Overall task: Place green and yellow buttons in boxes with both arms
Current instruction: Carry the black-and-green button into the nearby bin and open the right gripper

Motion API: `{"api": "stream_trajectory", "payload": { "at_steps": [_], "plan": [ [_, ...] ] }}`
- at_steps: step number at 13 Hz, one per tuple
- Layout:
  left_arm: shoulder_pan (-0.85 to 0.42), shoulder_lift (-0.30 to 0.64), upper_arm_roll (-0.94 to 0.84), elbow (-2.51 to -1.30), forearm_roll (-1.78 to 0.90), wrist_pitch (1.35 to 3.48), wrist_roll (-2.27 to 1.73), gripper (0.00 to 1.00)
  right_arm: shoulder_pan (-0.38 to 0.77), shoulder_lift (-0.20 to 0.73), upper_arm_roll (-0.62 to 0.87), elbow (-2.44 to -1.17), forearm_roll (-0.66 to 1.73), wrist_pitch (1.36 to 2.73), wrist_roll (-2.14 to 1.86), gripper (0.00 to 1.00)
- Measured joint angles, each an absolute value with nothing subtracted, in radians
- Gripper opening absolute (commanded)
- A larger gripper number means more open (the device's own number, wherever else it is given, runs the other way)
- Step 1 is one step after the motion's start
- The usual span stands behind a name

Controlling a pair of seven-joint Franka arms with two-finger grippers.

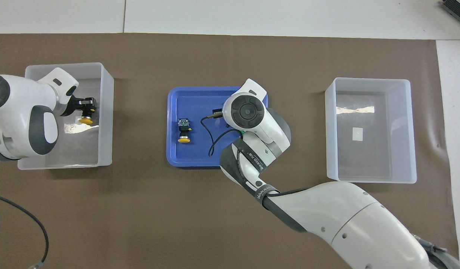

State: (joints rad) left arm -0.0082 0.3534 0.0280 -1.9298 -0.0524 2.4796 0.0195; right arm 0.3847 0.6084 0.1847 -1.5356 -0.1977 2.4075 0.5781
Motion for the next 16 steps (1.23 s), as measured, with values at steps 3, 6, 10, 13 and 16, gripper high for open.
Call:
{"api": "stream_trajectory", "payload": {
  "at_steps": [3, 6, 10, 13, 16],
  "plan": [
    [-0.003, 0.352, 0.03, -1.849, -0.052, 2.369, 0.022, 1.0, 0.351, 0.453, 0.183, -1.533, -0.157, 2.268, 0.578, 0.0],
    [-0.002, 0.349, 0.029, -1.685, -0.052, 2.154, 0.023, 1.0, 0.248, 0.326, 0.182, -1.545, -0.155, 2.123, 0.569, 0.0],
    [-0.004, 0.346, 0.023, -1.497, -0.052, 1.857, 0.023, 1.0, 0.08, 0.278, 0.179, -1.615, -0.154, 2.097, 0.453, 0.0],
    [-0.021, 0.344, 0.008, -1.393, -0.052, 1.692, 0.021, 1.0, -0.08, 0.251, 0.177, -1.724, -0.154, 2.098, 0.229, 0.0],
    [-0.11, 0.345, 0.004, -1.366, -0.052, 1.658, -0.093, 0.97, -0.187, 0.202, 0.177, -1.866, -0.153, 2.15, 0.091, 0.0]
  ]
}}
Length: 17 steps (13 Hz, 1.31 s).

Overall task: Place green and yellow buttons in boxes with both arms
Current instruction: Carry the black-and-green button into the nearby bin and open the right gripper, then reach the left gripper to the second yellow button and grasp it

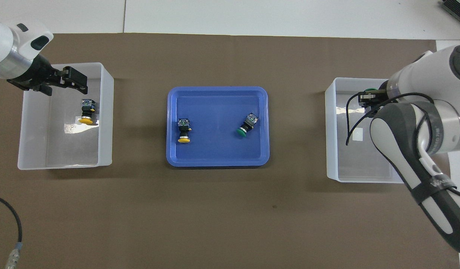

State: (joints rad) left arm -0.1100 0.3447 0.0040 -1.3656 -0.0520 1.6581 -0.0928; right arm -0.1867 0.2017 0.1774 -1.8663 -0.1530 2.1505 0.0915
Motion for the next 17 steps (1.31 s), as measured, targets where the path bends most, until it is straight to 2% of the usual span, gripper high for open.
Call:
{"api": "stream_trajectory", "payload": {
  "at_steps": [4, 5, 6, 10, 11, 12, 17],
  "plan": [
    [-0.266, 0.346, 0.001, -1.367, -0.052, 1.721, -0.33, 0.93, -0.268, 0.187, 0.177, -2.087, -0.153, 2.385, 0.009, 0.0],
    [-0.29, 0.349, 0.001, -1.374, -0.052, 1.76, -0.365, 0.9, -0.27, 0.188, 0.177, -2.121, -0.153, 2.416, 0.008, 0.0],
    [-0.307, 0.353, 0.001, -1.388, -0.052, 1.79, -0.38, 0.86, -0.268, 0.188, 0.18, -2.138, -0.153, 2.432, 0.008, 0.04],
    [-0.379, 0.378, 0.001, -1.523, -0.041, 1.964, -0.459, 0.74, -0.263, 0.188, 0.188, -2.146, -0.151, 2.445, 0.009, 0.84],
    [-0.395, 0.384, 0.001, -1.561, -0.033, 2.008, -0.481, 0.72, -0.262, 0.187, 0.188, -2.146, -0.15, 2.445, 0.01, 0.96],
    [-0.412, 0.393, 0.002, -1.596, -0.022, 2.054, -0.501, 0.72, -0.259, 0.187, 0.188, -2.146, -0.149, 2.445, 0.013, 1.0],
    [-0.458, 0.435, 0.002, -1.689, -0.015, 2.175, -0.532, 0.72, -0.233, 0.161, 0.188, -2.116, -0.145, 2.44, 0.022, 1.0]
  ]
}}
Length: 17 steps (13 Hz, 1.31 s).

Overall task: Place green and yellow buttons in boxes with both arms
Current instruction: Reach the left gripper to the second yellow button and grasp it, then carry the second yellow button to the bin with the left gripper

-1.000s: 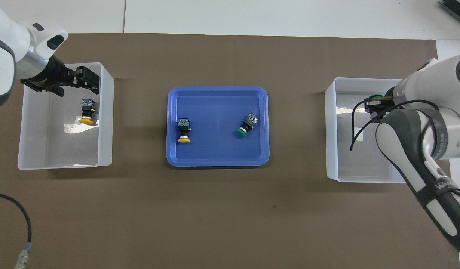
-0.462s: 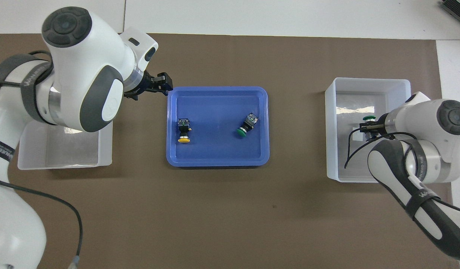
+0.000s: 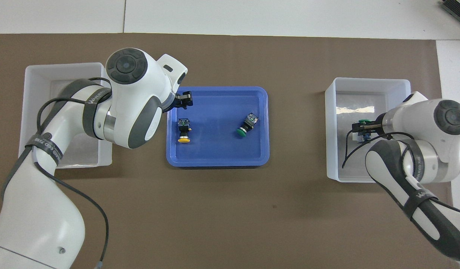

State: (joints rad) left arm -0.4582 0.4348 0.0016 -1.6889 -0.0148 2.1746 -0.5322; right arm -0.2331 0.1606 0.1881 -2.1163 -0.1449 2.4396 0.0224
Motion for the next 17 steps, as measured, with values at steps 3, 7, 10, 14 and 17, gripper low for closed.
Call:
{"api": "stream_trajectory", "payload": {
  "at_steps": [3, 7, 10, 14, 17],
  "plan": [
    [-0.478, 0.434, 0.002, -1.736, -0.014, 2.217, -0.545, 0.73, -0.222, 0.089, 0.188, -2.017, -0.144, 2.288, 0.074, 1.0],
    [-0.503, 0.433, 0.002, -1.786, -0.013, 2.251, -0.578, 0.73, -0.186, 0.013, 0.19, -1.806, -0.143, 1.958, 0.177, 1.0],
    [-0.503, 0.425, 0.006, -1.812, -0.012, 2.282, -0.58, 0.71, -0.181, -0.002, 0.189, -1.679, -0.143, 1.802, 0.187, 1.0],
    [-0.503, 0.421, 0.009, -1.847, -0.012, 2.321, -0.58, 0.36, -0.2, -0.011, 0.182, -1.554, -0.094, 1.626, 0.187, 1.0],
    [-0.504, 0.418, 0.009, -1.851, -0.012, 2.324, -0.581, 0.04, -0.244, -0.017, 0.172, -1.548, -0.046, 1.597, 0.157, 1.0]
  ]
}}
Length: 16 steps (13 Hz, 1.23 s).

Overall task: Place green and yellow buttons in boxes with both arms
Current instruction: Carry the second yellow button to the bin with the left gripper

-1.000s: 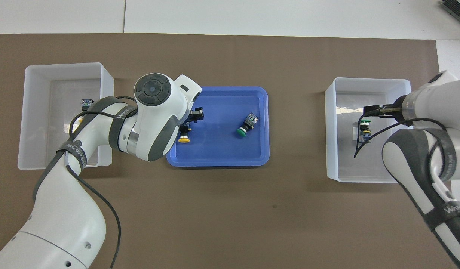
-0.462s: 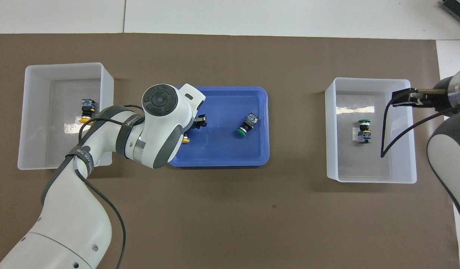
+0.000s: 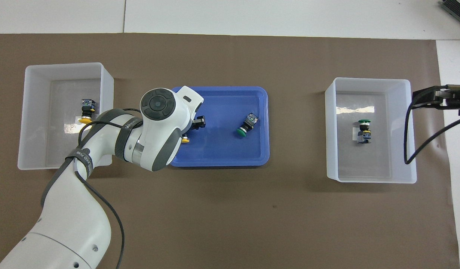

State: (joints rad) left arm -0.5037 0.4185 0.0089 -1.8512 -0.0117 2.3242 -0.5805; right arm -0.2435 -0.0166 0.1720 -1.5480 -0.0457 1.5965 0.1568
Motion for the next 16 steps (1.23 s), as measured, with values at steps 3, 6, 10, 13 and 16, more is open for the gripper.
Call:
{"api": "stream_trajectory", "payload": {
  "at_steps": [3, 6, 10, 13, 16],
  "plan": [
    [-0.504, 0.418, 0.009, -1.851, -0.012, 2.326, -0.581, 0.0, -0.164, -0.017, 0.077, -1.548, -0.041, 1.577, 0.136, 1.0],
    [-0.503, 0.418, 0.014, -1.848, -0.012, 2.327, -0.58, 0.0, -0.107, -0.017, 0.032, -1.548, -0.041, 1.574, 0.136, 1.0],
    [-0.483, 0.415, 0.025, -1.736, -0.012, 2.232, -0.58, 0.0, -0.051, -0.017, -0.008, -1.55, -0.041, 1.57, 0.136, 1.0],
    [-0.388, 0.399, 0.026, -1.628, -0.012, 2.122, -0.57, 0.0, -0.022, -0.017, -0.04, -1.553, -0.041, 1.567, 0.136, 1.0],
    [-0.278, 0.384, 0.024, -1.582, -0.013, 2.055, -0.509, 0.0, -0.018, -0.018, -0.038, -1.554, -0.041, 1.561, 0.117, 1.0]
  ]
}}
